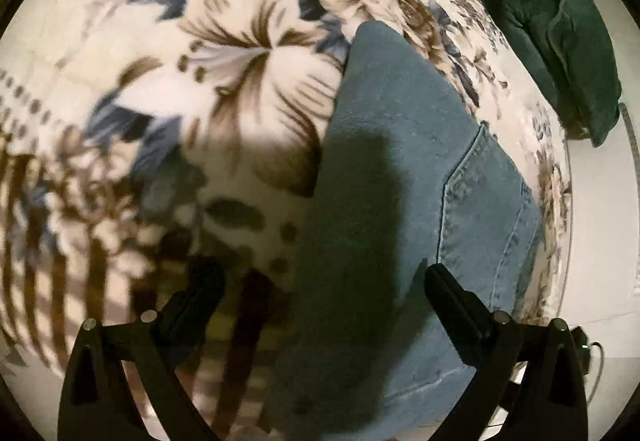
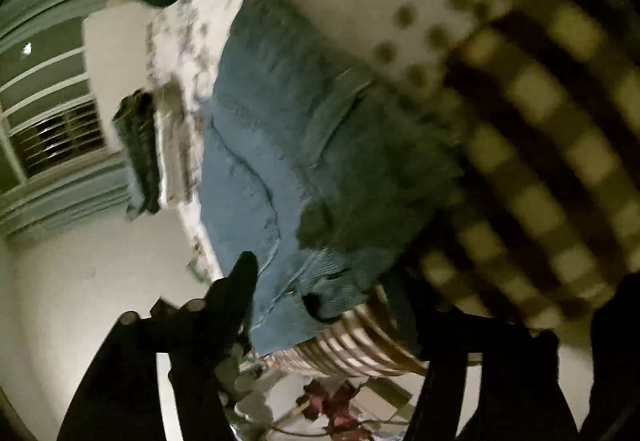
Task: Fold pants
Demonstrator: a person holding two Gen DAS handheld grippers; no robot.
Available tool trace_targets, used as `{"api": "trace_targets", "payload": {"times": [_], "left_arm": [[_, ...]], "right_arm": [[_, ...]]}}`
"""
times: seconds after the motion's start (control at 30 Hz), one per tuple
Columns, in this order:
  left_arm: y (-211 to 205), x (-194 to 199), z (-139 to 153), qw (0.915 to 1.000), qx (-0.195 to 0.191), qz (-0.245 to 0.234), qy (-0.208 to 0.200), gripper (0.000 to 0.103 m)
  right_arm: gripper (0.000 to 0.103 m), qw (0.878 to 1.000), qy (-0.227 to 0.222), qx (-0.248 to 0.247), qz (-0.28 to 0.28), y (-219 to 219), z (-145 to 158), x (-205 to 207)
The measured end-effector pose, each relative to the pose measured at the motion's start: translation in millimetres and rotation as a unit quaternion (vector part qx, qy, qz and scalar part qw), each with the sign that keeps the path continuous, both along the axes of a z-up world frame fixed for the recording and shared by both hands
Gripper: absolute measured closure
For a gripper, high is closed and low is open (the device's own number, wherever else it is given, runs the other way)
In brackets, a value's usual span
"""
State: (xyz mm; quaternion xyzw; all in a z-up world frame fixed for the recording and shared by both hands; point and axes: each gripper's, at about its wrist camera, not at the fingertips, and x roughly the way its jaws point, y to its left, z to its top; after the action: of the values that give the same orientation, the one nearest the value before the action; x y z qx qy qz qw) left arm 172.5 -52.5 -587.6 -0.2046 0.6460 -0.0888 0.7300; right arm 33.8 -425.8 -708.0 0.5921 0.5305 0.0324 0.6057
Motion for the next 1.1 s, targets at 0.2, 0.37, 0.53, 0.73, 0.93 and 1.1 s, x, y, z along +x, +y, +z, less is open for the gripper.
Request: {"api": "trace_targets", "payload": {"times": [0.2, 0.37, 0.53, 0.73, 0.93, 1.1], "left_arm": [[-2.2, 9.5, -13.0, 0.9998, -0.02, 0.001, 0.004, 0.0], [-0.3, 11.4, -14.9, 0.9995, -0.031, -0.004, 0.004, 0.0], [-0.8, 14.1, -19.5, 0.9992, -0.04, -0.002, 0.007, 0.0], [-4.0, 13.9, -13.4, 0.9988, -0.047, -0.012, -0.011, 0.024], [-22.8, 13.8, 10.5, 0.9968, -0.056, -0.048, -0.032, 0.078], [-20.1, 9.1, 33.8, 0.9953, -0.077, -0.042, -0.041, 0.085]], "right_arm": [[0.024, 1.0, -0.008, 0.003, 0.015, 28.0, -27.8, 29.9], [0.024, 0.997, -0.063, 0.047, -0.006, 25.4, -20.9, 43.0], [0.024, 0.998, -0.033, 0.046, -0.003, 28.0, -43.0, 57.2], [0.049, 0.999, -0.04, 0.009, 0.001, 31.7, -28.4, 53.6], [0.06, 0.999, -0.04, -0.012, -0.008, 32.9, -9.5, 53.3], [0.064, 0.998, -0.06, -0.03, 0.012, 28.3, 23.5, 54.6]]}}
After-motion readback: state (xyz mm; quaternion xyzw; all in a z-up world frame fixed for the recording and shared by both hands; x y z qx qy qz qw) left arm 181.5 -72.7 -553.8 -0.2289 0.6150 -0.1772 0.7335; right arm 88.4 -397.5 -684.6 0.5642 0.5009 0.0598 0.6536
